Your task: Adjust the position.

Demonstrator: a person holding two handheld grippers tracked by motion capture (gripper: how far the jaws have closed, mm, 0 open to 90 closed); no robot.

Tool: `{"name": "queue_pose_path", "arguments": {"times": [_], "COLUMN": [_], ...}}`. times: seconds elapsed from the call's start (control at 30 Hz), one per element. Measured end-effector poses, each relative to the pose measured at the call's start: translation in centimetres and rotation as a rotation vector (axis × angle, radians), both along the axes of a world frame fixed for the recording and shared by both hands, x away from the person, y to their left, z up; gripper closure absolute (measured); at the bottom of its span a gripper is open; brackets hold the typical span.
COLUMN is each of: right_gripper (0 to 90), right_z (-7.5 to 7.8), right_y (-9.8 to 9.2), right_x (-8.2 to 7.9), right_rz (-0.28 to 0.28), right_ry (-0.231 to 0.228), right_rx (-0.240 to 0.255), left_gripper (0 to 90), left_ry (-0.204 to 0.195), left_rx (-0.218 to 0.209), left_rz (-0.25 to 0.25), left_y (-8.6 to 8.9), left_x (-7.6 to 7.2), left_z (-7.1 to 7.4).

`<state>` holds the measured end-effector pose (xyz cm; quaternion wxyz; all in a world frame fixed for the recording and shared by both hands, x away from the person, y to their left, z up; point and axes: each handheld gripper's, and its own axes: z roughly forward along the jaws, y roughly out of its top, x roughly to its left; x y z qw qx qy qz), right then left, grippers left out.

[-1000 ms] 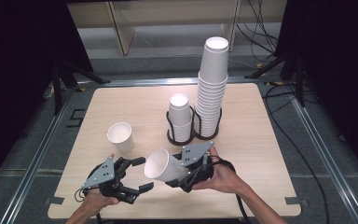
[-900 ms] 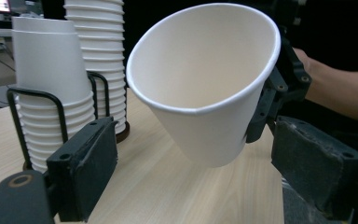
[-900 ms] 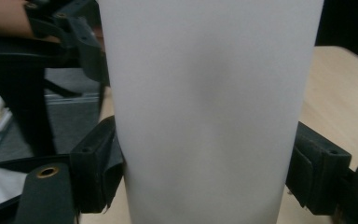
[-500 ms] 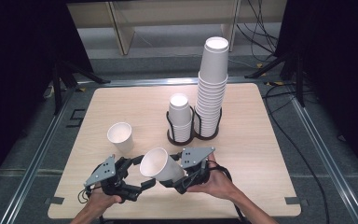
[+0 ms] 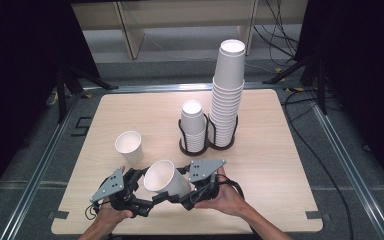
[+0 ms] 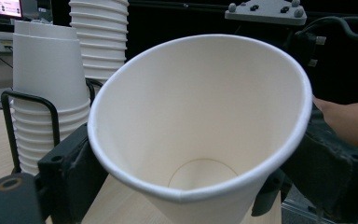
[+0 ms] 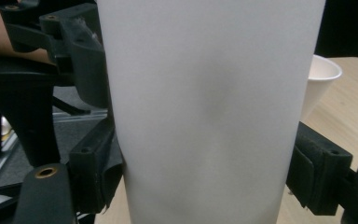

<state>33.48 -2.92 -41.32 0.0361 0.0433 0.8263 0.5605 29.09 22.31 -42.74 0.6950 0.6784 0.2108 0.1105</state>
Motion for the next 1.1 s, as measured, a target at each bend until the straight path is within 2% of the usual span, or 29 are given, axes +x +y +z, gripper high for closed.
{"name": "queue_pose_path", "arguments": {"times": [0.03,0.07,0.2,0.3,0.63,0.7,0.83,1.03,1.1], "right_gripper": [22.7,22.7,22.7,22.7,22.8,22.8,22.4,20.2,16.1], "right_z": [-0.1,-0.2,-0.4,-0.4,-0.8,-0.9,-0.9,-1.0,-1.0], "right_y": [0.1,0.1,0.4,0.5,1.0,1.1,1.1,1.2,1.1], "right_x": [-0.1,0.0,-0.2,-0.1,-0.2,-0.3,-0.1,0.0,0.0], "right_rz": [0.002,-0.006,-0.004,-0.004,-0.010,-0.006,-0.006,-0.012,-0.017], "right_ry": [0.016,0.002,0.028,0.014,0.025,0.051,0.041,0.065,0.087], "right_rx": [-0.002,0.004,0.005,0.009,0.020,0.020,0.031,0.042,0.034], "left_gripper": [10.7,10.6,10.5,10.4,9.9,10.4,11.7,13.8,14.0], "left_ry": [-0.001,-0.005,-0.005,-0.005,0.000,0.007,0.011,0.004,0.004], "left_rx": [0.001,0.009,0.002,-0.004,-0.006,-0.013,-0.018,-0.012,-0.019], "left_rz": [0.001,0.000,0.001,0.003,0.014,0.020,0.021,0.024,0.026], "left_y": [0.0,0.1,0.1,0.1,0.0,0.0,0.1,0.2,0.2], "left_x": [0.0,0.0,0.0,0.0,0.0,-0.1,-0.1,-0.1,-0.1], "left_z": [0.0,0.0,0.0,0.0,-0.1,-0.1,0.0,0.0,0.1]}}
